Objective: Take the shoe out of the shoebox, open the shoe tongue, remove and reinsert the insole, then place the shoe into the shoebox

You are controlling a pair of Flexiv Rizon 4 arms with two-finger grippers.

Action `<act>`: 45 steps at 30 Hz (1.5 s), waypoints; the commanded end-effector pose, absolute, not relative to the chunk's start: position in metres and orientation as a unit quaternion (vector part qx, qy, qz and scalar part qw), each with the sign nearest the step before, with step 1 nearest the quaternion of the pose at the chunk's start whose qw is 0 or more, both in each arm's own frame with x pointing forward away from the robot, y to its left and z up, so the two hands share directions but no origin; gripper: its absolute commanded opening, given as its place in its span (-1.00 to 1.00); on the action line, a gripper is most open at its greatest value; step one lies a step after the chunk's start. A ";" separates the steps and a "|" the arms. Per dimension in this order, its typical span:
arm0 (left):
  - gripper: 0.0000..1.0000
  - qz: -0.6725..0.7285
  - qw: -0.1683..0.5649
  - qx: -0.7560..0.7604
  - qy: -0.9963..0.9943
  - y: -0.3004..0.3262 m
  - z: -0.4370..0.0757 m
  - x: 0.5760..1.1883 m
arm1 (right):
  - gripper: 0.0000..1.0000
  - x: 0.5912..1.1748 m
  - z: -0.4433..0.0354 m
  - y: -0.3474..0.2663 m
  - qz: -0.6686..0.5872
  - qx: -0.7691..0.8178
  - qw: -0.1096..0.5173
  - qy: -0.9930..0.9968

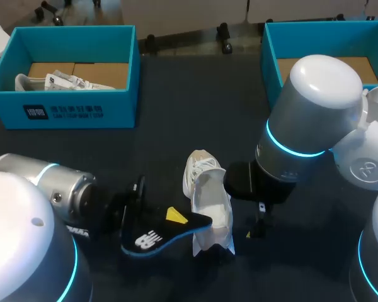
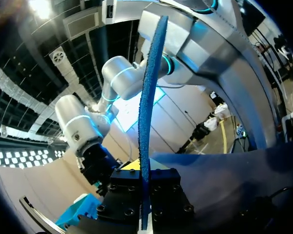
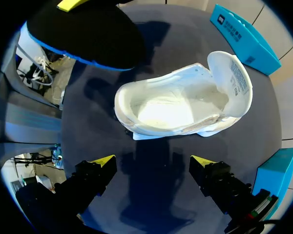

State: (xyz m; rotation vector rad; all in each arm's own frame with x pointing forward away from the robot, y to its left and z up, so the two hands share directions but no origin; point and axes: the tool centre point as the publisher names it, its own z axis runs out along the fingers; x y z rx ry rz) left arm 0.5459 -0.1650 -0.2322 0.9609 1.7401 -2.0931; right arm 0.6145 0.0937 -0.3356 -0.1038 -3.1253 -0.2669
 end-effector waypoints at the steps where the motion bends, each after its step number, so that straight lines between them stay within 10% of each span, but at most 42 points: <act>1: -1.00 -0.715 0.151 0.315 0.606 -0.175 -0.240 0.541 | 1.00 0.614 -0.337 0.094 -0.086 -0.033 0.001 -0.996; 45: -1.00 -0.692 0.211 0.269 0.636 -0.221 -0.275 0.563 | 1.00 0.614 -0.337 0.094 -0.086 -0.033 0.001 -0.996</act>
